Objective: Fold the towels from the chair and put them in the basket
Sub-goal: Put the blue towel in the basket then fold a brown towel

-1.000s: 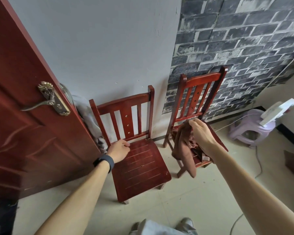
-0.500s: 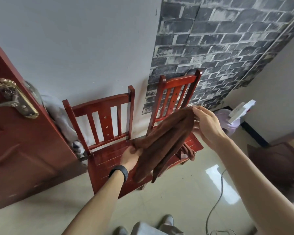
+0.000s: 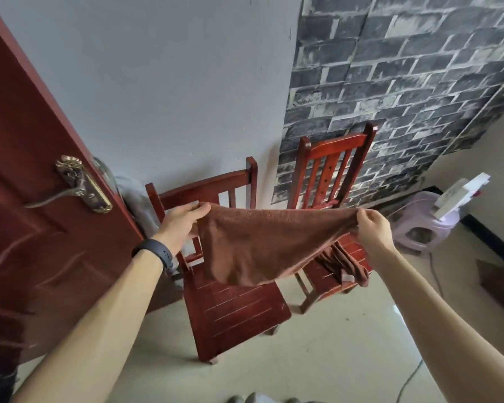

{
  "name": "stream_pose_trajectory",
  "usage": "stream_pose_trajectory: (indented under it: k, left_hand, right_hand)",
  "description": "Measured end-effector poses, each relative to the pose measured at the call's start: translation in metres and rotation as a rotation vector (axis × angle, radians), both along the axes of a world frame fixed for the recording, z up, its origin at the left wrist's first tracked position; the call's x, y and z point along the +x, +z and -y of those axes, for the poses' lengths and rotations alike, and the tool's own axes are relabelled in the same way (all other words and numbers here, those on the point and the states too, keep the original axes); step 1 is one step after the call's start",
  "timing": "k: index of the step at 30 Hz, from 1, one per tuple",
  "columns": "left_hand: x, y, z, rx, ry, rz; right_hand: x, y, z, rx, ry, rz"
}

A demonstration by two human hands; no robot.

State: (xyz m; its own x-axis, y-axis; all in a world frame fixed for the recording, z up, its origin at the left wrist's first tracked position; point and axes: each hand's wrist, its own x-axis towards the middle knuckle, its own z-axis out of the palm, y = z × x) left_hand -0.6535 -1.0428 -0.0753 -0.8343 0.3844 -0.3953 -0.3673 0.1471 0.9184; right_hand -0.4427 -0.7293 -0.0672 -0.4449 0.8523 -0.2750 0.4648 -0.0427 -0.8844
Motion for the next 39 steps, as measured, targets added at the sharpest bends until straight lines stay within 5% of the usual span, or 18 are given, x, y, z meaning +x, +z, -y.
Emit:
stream_pose_trajectory:
  k: [8, 12, 19, 24, 29, 39]
  left_hand:
    - [0.010, 0.032, 0.018, -0.078, 0.167, -0.133]
    - [0.027, 0.024, 0.034, -0.132, 0.248, -0.180]
    - [0.101, -0.039, 0.045, -0.669, -0.042, -0.366]
    - [0.164, -0.110, 0.062, -0.949, -0.066, -0.383]
    - [0.196, -0.149, 0.086, -1.025, -0.178, -0.325]
    - [0.102, -0.226, 0.089, -1.206, -0.446, -0.390]
  right_hand:
    - [-0.029, 0.020, -0.010, -0.031, 0.324, -0.023]
    - [-0.036, 0.016, -0.007, 0.270, 0.581, 0.117]
    - [-0.005, -0.065, -0.003, 0.604, 0.818, 0.262]
    - [0.052, -0.145, 0.006, 0.574, 0.902, 0.398]
    - [0.079, -0.191, 0.010, 0.558, 1.006, 0.450]
    - [-0.029, -0.245, 0.018, 0.342, 0.857, 0.542]
